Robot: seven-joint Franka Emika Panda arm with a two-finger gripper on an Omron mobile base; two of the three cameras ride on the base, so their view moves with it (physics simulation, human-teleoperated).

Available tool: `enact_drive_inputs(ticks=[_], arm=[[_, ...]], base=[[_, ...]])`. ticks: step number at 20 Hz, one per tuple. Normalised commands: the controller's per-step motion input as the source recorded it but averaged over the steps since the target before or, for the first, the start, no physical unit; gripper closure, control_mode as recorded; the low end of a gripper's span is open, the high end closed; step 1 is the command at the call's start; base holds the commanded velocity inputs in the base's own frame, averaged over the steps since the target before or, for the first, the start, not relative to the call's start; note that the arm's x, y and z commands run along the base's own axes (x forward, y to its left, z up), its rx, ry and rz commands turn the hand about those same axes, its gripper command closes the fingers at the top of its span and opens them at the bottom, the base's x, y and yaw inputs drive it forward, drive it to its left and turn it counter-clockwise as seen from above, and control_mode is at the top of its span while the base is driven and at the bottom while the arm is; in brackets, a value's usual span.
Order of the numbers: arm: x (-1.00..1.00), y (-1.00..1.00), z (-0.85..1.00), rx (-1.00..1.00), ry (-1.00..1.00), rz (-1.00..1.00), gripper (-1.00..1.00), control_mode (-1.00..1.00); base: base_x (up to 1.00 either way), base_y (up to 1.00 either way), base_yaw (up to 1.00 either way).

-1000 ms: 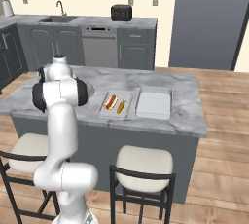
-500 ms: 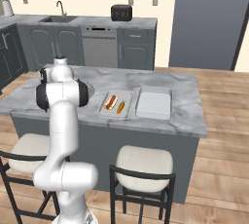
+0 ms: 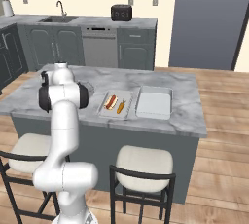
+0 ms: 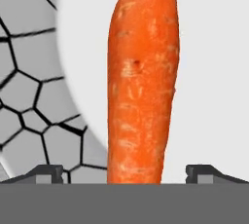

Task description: Place one cooked food and one vegetable from the large plate to each tupperware container.

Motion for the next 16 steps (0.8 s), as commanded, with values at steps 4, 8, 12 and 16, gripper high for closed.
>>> enact_drive_inputs(ticks=[4, 8, 12, 16], arm=[[0.00, 0.00, -0.01, 0.00, 0.02, 0.00, -1.00, -1.00], [0.00, 0.00, 0.00, 0.00, 0.01, 0.00, 1.00, -1.00], [-0.18, -0.11, 0.00, 0.00, 0.02, -0.04, 1.00, -1.00], [-0.97, -0.74, 0.34, 0.11, -0.22, -0.14, 1.00, -1.00]], base=[[0.00, 0.00, 0.00], [0.00, 0.00, 0.00], [0.00, 0.00, 0.00], [0.00, 0.00, 0.00]])
